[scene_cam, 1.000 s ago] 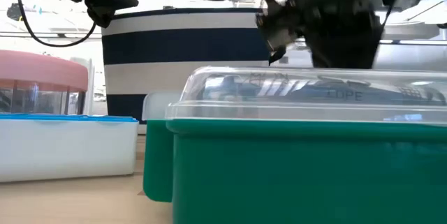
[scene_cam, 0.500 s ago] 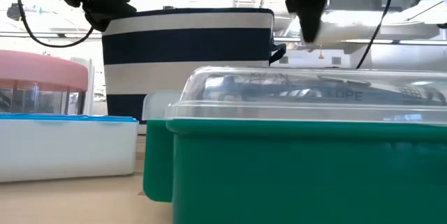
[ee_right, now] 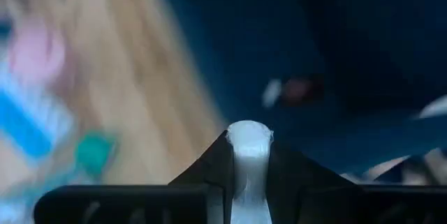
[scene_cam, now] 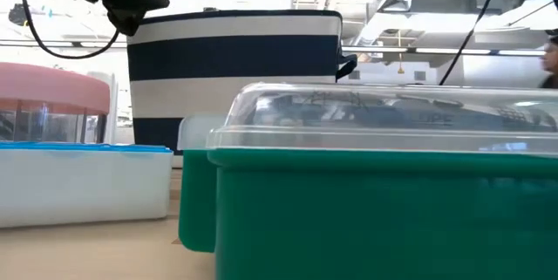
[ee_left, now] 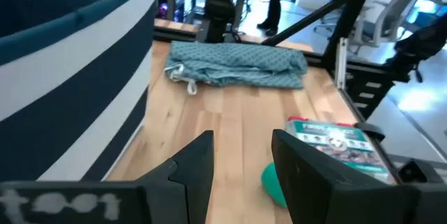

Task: Pick & place medical supplies in basket/bin
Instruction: Put the white rolled gauze into the laundry organizer

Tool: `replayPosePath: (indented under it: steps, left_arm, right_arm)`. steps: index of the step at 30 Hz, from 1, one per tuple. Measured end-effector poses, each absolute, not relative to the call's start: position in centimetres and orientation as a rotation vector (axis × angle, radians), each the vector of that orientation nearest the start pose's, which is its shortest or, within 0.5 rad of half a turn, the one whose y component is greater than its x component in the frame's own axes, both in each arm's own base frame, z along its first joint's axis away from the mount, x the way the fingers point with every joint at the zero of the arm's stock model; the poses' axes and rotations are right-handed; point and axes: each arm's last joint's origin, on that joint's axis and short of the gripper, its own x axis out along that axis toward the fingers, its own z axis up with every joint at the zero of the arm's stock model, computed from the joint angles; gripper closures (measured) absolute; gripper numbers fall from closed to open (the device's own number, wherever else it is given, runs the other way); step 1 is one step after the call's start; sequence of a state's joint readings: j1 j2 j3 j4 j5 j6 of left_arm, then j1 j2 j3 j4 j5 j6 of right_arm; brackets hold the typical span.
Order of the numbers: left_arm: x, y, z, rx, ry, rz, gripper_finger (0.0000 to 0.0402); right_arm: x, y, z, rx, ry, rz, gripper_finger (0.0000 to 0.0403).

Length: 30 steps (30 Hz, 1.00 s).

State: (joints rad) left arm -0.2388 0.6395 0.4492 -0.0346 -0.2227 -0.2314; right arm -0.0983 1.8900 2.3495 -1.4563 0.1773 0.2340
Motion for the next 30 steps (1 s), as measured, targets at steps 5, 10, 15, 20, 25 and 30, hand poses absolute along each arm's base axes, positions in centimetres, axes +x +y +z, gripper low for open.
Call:
replayPosePath:
  steps: [5, 10, 15, 20, 25, 30]
  left_arm:
    - [15.1, -3.0, 25.4, -0.179, 0.198, 0.006, 0.0266]
    - [15.2, -3.0, 25.7, -0.178, 0.166, 0.002, 0.0266]
    - [15.2, -3.0, 25.7, -0.176, 0.169, 0.002, 0.0266]
    - [15.2, -3.0, 25.7, -0.174, 0.169, 0.003, 0.0266]
    - [15.2, -3.0, 25.7, -0.172, 0.166, 0.021, 0.0266]
    - [15.2, -2.9, 25.7, -0.171, 0.163, 0.047, 0.0266]
  right_arm:
    - [35.2, -9.4, 46.1, 0.145, 0.655, -0.413, 0.0355]
    - [37.3, -14.9, 44.8, 0.201, 0.538, -0.396, 0.0354]
    - [41.2, -19.1, 38.0, 0.291, 0.69, -0.351, 0.0354]
    - [44.1, -21.0, 30.1, 0.333, 0.911, -0.309, 0.0354]
    - [44.9, -21.6, 26.2, 0.402, 1.018, -0.254, 0.0354]
    - [45.7, -21.8, 24.0, 0.392, 1.057, -0.237, 0.0354]
